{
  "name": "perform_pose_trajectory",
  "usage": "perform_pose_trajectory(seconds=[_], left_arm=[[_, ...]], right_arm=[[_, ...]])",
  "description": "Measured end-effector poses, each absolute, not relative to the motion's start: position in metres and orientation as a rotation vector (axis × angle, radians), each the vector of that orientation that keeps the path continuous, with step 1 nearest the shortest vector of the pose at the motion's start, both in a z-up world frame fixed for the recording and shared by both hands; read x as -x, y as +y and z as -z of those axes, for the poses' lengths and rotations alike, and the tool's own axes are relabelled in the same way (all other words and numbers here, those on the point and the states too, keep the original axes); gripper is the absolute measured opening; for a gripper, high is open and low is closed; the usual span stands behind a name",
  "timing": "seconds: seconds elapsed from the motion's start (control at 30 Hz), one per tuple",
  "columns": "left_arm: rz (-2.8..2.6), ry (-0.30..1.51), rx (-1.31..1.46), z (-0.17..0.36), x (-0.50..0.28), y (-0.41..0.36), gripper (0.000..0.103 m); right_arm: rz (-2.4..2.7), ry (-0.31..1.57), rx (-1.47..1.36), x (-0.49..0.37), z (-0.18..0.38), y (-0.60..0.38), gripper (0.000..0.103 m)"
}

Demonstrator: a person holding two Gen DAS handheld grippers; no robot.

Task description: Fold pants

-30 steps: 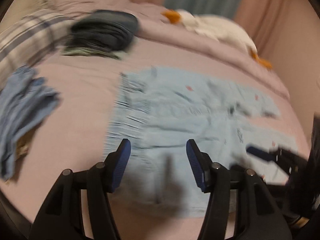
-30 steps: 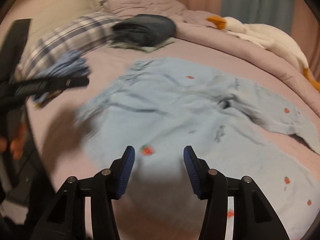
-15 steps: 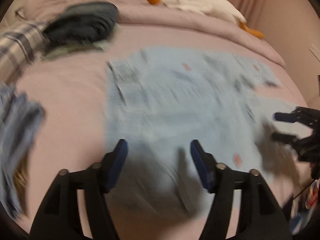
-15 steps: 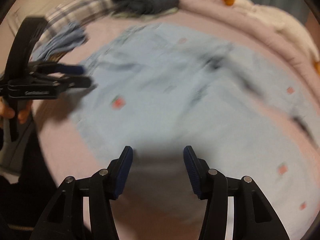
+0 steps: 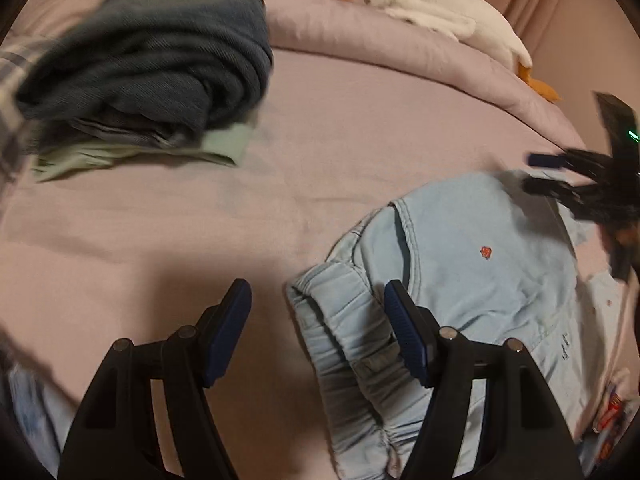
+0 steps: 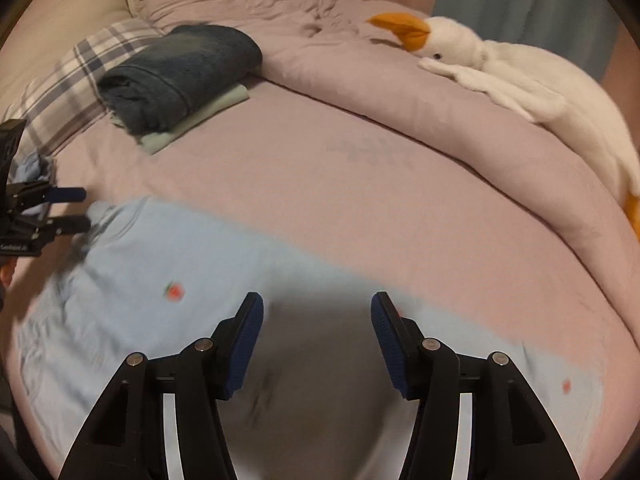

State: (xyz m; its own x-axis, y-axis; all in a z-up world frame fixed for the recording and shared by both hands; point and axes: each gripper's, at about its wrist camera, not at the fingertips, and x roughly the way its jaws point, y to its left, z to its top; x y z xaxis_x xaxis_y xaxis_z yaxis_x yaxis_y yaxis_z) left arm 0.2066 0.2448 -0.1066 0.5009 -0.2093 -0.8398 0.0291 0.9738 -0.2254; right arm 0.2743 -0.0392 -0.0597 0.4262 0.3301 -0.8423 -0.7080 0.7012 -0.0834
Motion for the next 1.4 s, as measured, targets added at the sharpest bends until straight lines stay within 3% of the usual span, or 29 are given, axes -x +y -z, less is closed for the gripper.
perform_pose_trajectory(seconds=[0.17, 0.23, 0.37, 0.4, 0.43, 0.53, 0.77, 0.8, 0.9, 0.93, 0.97, 1.03, 1.07, 1.17, 1.23, 1.27, 1.3, 1.33, 1.37, 1.4], left_arm=[[0.274, 1.076, 0.191, 0.114, -0.214, 0.245, 0.066], [0.323, 1.093, 0.156, 0.116, -0.215, 0.239, 0.053], [0.338, 1.098, 0.097, 0.113, -0.219, 0.229, 0.043], [0.324, 1.093, 0.102, 0.112, -0.22, 0.227, 0.038], [0.314, 1.088, 0.106, 0.111, -0.219, 0.227, 0.033], [0.269, 1.032, 0.091, 0.102, -0.215, 0.224, 0.026], [0.203, 1.031, 0.07, 0.109, -0.222, 0.221, 0.034], [0.202, 1.031, 0.064, 0.108, -0.221, 0.22, 0.039], [0.136, 1.008, 0.051, 0.101, -0.217, 0.235, 0.073], [0.122, 0.998, 0.057, 0.1, -0.218, 0.24, 0.08], [0.125, 0.989, 0.083, 0.098, -0.22, 0.246, 0.08], [0.128, 0.996, 0.121, 0.1, -0.222, 0.255, 0.078], [0.135, 1.003, 0.123, 0.101, -0.225, 0.256, 0.078], [0.21, 1.07, 0.122, 0.114, -0.237, 0.249, 0.073], [0.256, 1.108, 0.12, 0.123, -0.239, 0.244, 0.058], [0.262, 1.103, 0.108, 0.12, -0.241, 0.241, 0.056], [0.277, 1.1, 0.111, 0.119, -0.24, 0.24, 0.046], [0.283, 1.099, 0.11, 0.117, -0.239, 0.239, 0.045], [0.278, 1.093, 0.097, 0.114, -0.234, 0.238, 0.043], [0.277, 1.086, 0.078, 0.111, -0.231, 0.235, 0.039]], right_arm=[[-0.784, 1.009, 0.53, -0.303, 0.086, -0.01, 0.06], [-0.832, 1.064, 0.543, -0.307, 0.098, -0.002, 0.06], [-0.838, 1.071, 0.59, -0.302, 0.107, 0.004, 0.059], [-0.848, 1.072, 0.597, -0.298, 0.106, 0.005, 0.041], [-0.843, 1.061, 0.623, -0.293, 0.103, 0.006, 0.012], [-0.831, 1.015, 0.732, -0.273, 0.1, 0.015, 0.008], [-0.721, 1.01, 0.674, -0.282, 0.107, 0.02, 0.008], [-0.716, 0.986, 0.704, -0.277, 0.111, 0.021, 0.008], [-0.742, 0.979, 0.675, -0.27, 0.1, 0.014, 0.012], [-0.76, 0.991, 0.636, -0.27, 0.094, 0.008, 0.021], [-0.772, 0.988, 0.606, -0.271, 0.087, 0.001, 0.027], [-0.74, 0.951, 0.607, -0.275, 0.077, -0.007, 0.057], [-0.724, 0.944, 0.605, -0.277, 0.076, -0.01, 0.06], [-0.722, 1.009, 0.558, -0.286, 0.082, -0.016, 0.062], [-0.72, 1.076, 0.552, -0.285, 0.1, -0.016, 0.062], [-0.721, 1.098, 0.559, -0.288, 0.109, -0.015, 0.062], [-0.725, 1.069, 0.558, -0.283, 0.111, -0.016, 0.062], [-0.736, 1.062, 0.558, -0.281, 0.111, -0.017, 0.061], [-0.738, 1.064, 0.556, -0.279, 0.11, -0.018, 0.059], [-0.751, 1.071, 0.552, -0.276, 0.109, -0.019, 0.044]])
